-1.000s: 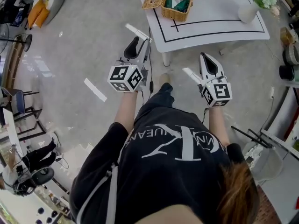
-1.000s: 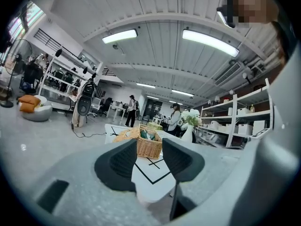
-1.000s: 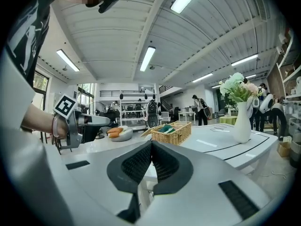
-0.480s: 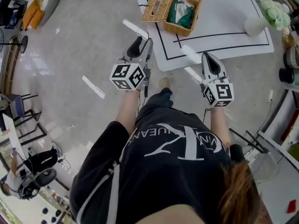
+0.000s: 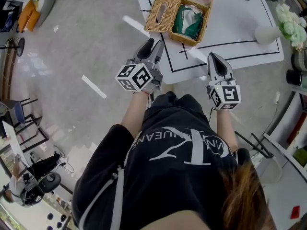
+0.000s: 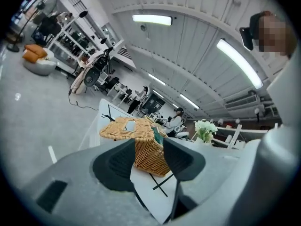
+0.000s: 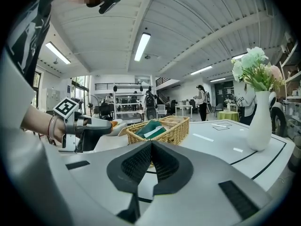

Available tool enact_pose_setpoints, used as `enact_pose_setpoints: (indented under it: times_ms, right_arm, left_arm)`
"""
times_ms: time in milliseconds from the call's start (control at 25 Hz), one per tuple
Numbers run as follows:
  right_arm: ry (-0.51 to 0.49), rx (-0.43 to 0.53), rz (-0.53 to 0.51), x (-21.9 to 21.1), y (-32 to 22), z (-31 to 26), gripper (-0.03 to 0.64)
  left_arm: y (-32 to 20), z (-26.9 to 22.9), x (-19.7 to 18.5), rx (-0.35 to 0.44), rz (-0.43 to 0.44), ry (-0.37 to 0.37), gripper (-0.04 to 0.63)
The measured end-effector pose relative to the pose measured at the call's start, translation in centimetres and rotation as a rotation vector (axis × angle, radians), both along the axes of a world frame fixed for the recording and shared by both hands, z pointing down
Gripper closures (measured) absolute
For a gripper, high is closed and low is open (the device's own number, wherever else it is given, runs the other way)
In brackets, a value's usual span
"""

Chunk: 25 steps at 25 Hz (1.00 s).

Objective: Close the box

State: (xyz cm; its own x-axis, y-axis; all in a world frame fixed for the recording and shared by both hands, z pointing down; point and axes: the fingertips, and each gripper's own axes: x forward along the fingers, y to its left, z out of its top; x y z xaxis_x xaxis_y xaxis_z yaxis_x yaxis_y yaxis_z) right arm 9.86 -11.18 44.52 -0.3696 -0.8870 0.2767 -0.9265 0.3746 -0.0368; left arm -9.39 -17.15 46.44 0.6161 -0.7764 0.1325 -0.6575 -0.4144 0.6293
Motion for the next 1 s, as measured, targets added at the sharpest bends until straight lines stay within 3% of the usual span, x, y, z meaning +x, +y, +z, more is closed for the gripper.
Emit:
enact_pose_setpoints:
  times_ms: [360, 800, 1000]
  right_arm:
    - [0.025, -0.024, -0.048, 0.2, -1.8, 0.7, 0.62]
    - [0.044, -0.066, -0.155, 1.0, -5.2, 1.6, 0.62]
    - [0.041, -0.068, -0.188, 1.3, -6.2, 1.5, 0.62]
  left_arm:
    - [-1.4, 2.1, 1.1, -0.134, -0.051, 0.232, 0.385]
    - [-4.0, 2.3, 0.4, -0.206, -0.252, 0.568, 0.384]
    - [-4.8, 2.9, 0.2, -0.225, -0.305, 0.611, 0.396]
